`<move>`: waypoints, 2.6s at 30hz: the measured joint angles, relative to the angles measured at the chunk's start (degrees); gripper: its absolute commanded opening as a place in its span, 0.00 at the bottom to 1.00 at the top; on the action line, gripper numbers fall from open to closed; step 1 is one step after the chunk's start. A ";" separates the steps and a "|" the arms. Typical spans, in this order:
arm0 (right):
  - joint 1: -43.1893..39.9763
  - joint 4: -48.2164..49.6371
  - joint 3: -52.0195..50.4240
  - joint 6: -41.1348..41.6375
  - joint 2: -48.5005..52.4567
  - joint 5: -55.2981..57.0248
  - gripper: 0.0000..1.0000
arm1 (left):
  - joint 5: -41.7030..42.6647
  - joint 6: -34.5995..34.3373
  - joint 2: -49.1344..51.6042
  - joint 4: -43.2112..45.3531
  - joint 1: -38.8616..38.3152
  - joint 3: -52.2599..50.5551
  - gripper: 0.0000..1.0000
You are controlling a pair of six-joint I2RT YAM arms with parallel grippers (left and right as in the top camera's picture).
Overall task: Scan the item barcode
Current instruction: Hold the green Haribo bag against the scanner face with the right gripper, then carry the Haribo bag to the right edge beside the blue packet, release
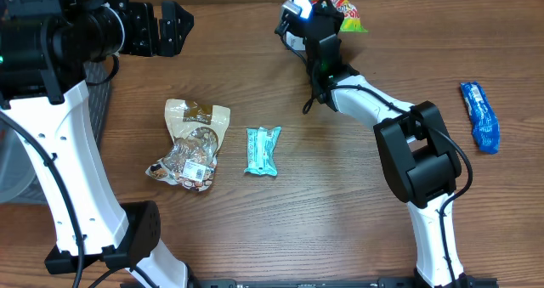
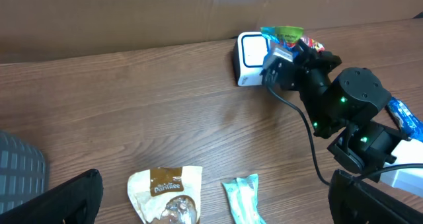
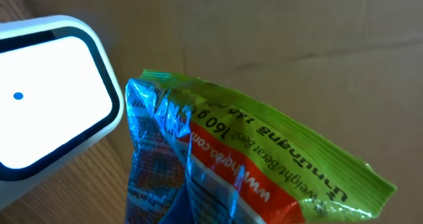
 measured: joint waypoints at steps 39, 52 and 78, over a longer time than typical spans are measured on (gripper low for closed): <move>-0.11 -8.20 0.00 -1.68 -1.95 -2.14 0.04 | 0.00 0.00 0.00 -0.02 0.00 0.00 1.00; 1.36 -57.20 0.28 41.83 -30.49 1.57 0.04 | 0.00 0.00 0.00 0.00 0.00 0.00 1.00; -49.46 -85.72 0.37 79.08 -20.70 -48.35 0.47 | 0.00 0.00 0.00 0.00 0.00 0.00 1.00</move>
